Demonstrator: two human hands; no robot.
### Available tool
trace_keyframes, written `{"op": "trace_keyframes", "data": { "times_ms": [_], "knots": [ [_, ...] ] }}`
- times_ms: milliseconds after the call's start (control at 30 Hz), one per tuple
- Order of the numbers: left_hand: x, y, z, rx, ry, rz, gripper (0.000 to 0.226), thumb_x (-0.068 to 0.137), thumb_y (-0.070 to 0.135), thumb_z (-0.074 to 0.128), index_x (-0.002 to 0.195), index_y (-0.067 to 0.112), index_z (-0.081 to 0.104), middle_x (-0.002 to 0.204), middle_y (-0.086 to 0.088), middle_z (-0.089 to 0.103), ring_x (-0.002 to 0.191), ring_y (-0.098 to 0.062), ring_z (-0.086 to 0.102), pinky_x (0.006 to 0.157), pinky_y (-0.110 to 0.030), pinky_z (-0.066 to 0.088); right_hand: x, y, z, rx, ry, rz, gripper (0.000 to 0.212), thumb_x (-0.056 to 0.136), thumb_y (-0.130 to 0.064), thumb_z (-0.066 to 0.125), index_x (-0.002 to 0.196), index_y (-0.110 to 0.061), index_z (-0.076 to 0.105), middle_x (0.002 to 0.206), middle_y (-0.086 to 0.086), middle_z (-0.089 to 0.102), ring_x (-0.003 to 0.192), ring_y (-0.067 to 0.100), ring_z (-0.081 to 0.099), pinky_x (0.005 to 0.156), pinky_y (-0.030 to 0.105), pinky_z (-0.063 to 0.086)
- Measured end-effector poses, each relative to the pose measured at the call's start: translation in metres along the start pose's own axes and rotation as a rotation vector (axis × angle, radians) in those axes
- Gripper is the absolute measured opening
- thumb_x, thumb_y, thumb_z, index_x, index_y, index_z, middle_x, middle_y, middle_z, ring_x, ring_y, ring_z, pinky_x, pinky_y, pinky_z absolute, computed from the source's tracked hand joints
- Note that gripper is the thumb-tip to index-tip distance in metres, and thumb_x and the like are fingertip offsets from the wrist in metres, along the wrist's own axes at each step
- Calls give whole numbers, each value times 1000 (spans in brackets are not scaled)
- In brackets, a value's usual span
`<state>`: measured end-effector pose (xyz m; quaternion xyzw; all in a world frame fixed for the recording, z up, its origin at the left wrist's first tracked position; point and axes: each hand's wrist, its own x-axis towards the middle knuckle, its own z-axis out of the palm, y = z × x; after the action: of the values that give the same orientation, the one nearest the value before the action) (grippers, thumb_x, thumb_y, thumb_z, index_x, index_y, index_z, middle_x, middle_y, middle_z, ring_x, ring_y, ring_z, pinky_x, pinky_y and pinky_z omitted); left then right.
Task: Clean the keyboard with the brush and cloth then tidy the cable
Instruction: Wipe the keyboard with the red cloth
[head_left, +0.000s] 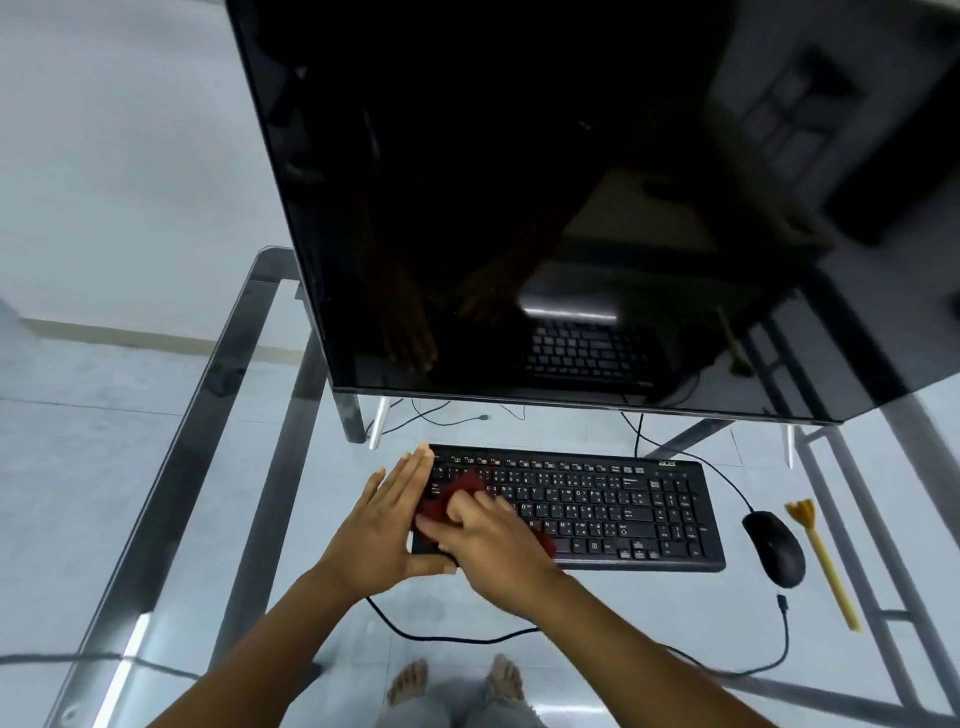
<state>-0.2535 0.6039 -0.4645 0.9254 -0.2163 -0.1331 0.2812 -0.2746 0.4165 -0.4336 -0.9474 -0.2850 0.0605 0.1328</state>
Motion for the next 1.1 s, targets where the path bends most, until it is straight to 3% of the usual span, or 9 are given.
{"op": "trace_keyframes", "data": {
  "times_ms": [100,167,233,333,500,600,733,900,1100],
  "knots": [
    [2,1,-1,41,-12,7,127,63,88,51,153,21,-7,160,11,-17,146,-6,-15,121,-37,-2,-9,32,-13,146,57,226,36,92,-28,64,126,-37,61,95,-8,49,88,15,50,68,22,40],
    [1,1,-1,41,-15,1,127,63,90,49,153,21,-8,159,11,-19,146,-6,-16,120,-36,-4,-16,36,-18,135,183,331,44,86,-17,73,125,-36,65,93,-6,53,83,16,51,66,23,46],
    [0,1,0,52,-15,-1,127,62,92,46,152,21,-9,159,11,-19,146,-6,-16,120,-37,-3,-18,18,-9,70,158,251,57,76,-12,81,126,-35,65,87,-4,55,76,17,53,61,27,48],
    [0,0,0,52,-27,-2,128,60,93,45,152,22,-10,159,11,-19,146,-6,-16,121,-38,-2,-28,-2,1,50,50,64,65,75,-13,80,130,-40,59,87,-4,52,75,16,50,64,25,36],
    [2,2,-2,54,-31,1,127,62,89,49,151,23,-12,158,12,-22,144,-3,-21,120,-35,-6,-71,42,-16,26,120,232,61,69,-7,84,119,-38,69,84,-5,49,72,13,43,61,23,32],
    [1,4,-2,58,-20,-3,129,61,90,49,152,22,-11,157,9,-26,143,-4,-24,119,-34,-8,-63,22,-10,43,115,223,63,63,-5,87,116,-36,71,82,-6,52,72,14,50,61,24,36],
    [3,3,-3,30,-40,-13,133,57,88,55,153,22,-9,157,9,-25,143,-4,-24,118,-33,-7,-29,-7,6,72,146,166,57,72,-21,87,118,-42,62,87,-9,44,77,12,45,61,24,43],
    [4,2,-8,20,-41,-8,137,54,88,58,153,23,-9,157,13,-23,142,2,-22,117,-29,-9,-65,30,-6,-20,39,80,58,72,-16,84,119,-46,67,85,-7,48,75,13,45,64,23,30],
    [3,2,-6,6,-45,-13,139,52,87,61,153,21,-7,159,14,-18,144,2,-14,120,-31,-4,-41,-2,8,38,107,60,47,73,-21,83,113,-42,70,91,-6,56,79,13,51,62,24,47]
  ]
}}
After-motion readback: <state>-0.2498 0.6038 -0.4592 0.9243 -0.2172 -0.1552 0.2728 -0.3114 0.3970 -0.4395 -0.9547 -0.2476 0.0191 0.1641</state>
